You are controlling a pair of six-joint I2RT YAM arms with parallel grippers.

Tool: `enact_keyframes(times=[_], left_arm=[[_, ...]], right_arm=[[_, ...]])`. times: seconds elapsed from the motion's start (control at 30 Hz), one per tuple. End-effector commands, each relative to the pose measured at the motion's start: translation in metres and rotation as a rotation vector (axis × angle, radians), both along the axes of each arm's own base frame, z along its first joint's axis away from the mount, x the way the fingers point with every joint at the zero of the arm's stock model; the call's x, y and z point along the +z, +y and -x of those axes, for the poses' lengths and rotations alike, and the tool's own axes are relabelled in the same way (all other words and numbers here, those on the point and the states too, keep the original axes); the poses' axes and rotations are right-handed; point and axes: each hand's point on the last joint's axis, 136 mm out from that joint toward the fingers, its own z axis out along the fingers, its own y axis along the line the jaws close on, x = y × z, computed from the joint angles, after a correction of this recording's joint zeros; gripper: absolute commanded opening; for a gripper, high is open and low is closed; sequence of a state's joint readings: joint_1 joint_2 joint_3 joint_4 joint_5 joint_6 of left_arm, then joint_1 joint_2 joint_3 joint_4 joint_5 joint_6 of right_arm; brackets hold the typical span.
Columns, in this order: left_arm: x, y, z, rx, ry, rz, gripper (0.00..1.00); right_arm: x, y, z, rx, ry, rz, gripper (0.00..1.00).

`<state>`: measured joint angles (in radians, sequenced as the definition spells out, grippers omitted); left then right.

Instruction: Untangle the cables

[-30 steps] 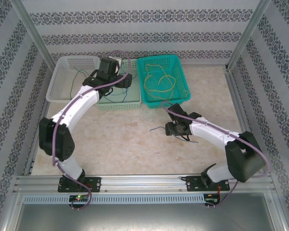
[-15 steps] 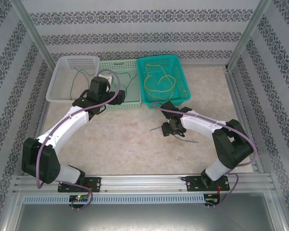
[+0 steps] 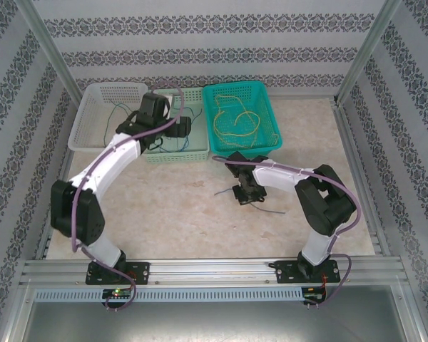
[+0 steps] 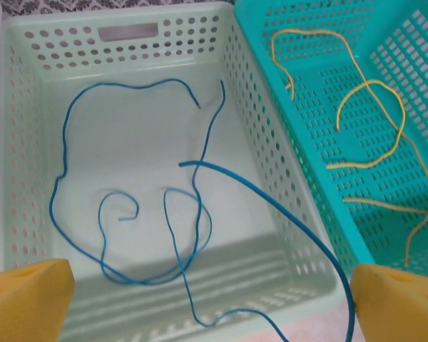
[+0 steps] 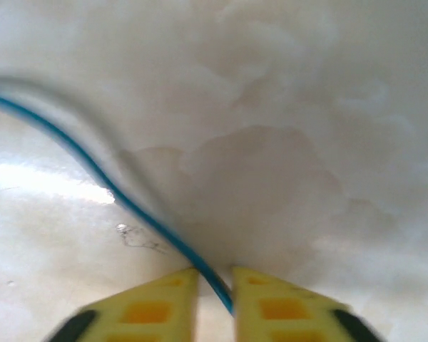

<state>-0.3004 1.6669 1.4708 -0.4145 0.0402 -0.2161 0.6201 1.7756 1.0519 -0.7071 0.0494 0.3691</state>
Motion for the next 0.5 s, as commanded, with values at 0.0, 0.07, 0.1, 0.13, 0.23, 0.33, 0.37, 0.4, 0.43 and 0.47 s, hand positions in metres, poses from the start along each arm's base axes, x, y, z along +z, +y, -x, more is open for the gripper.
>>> enact_keyframes(times=[0.0,0.07,0.1,0.13,0.23,0.33,0.37,0.4,0.43,0.47], left_arm=[[-0.018,0.015,-0.002,0.025,0.115,0.037,1.0],[-0.023,0.01,-0.003,0.011,0.126,0.055,1.0],[-0.027,0.009,-0.002,0.01,0.131,0.064,1.0],[-0.03,0.01,-0.003,0.018,0.129,0.065,1.0],[-0.046,0.014,-0.001,0.033,0.16,0.041,1.0],[-0.06,0.015,-0.001,0.034,0.203,0.018,1.0],[-0.061,0.015,0.0,0.036,0.206,0.02,1.0],[-0.063,0.015,0.0,0.036,0.205,0.022,1.0],[-0.063,0.016,-0.001,0.042,0.2,0.025,1.0],[-0.061,0.017,-0.002,0.05,0.189,0.025,1.0]], right_arm=[[-0.026,-0.027,0.016,-0.036,0.061,0.102,0.04],[-0.025,-0.026,0.016,-0.042,0.051,0.089,0.0],[-0.023,-0.025,0.016,-0.045,0.042,0.08,0.0],[-0.021,-0.023,0.015,-0.046,0.031,0.067,0.0],[-0.008,-0.016,0.01,-0.044,-0.016,0.011,0.0],[0.014,-0.005,0.003,-0.029,-0.083,-0.056,0.0],[0.022,0.0,0.0,-0.021,-0.107,-0.078,0.0],[0.031,0.004,-0.001,-0.011,-0.129,-0.099,0.0],[0.04,0.008,-0.003,-0.003,-0.154,-0.119,0.0],[0.046,0.011,-0.004,0.003,-0.171,-0.133,0.0]])
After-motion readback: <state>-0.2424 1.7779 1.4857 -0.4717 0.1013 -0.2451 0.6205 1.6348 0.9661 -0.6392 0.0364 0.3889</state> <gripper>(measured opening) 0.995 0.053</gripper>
